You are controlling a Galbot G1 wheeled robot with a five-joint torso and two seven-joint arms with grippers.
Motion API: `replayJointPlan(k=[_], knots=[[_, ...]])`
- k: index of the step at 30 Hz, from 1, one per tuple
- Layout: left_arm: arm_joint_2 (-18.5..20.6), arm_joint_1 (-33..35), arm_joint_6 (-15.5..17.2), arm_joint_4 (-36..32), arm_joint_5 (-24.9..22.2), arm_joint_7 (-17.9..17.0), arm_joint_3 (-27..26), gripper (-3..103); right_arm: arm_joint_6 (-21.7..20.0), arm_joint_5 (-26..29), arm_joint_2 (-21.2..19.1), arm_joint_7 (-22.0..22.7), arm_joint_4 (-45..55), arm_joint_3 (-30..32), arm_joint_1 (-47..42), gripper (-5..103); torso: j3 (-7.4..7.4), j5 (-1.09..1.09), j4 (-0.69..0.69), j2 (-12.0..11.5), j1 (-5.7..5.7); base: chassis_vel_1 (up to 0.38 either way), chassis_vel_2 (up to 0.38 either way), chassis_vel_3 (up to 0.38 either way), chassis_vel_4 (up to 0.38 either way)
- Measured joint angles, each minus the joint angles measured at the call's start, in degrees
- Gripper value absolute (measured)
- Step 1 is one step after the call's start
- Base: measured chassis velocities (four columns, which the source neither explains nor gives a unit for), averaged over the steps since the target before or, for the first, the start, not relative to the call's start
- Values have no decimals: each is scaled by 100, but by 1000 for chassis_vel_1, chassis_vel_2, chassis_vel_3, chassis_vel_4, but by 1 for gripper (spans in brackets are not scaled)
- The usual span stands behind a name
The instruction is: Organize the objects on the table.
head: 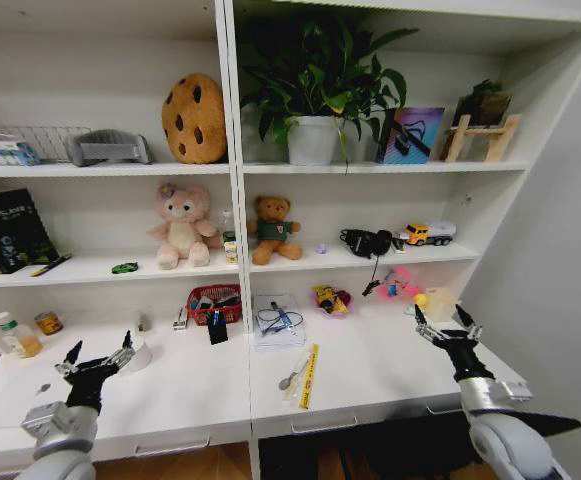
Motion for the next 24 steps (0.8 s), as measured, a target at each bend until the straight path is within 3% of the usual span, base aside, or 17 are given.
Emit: replayJointPlan(k=[24], knots=[[0,0,-6,-1,0,1,0,100,-62,-17,5,23,-100,-41,0,100,0,0,-1,0,0,0,0,0,0]])
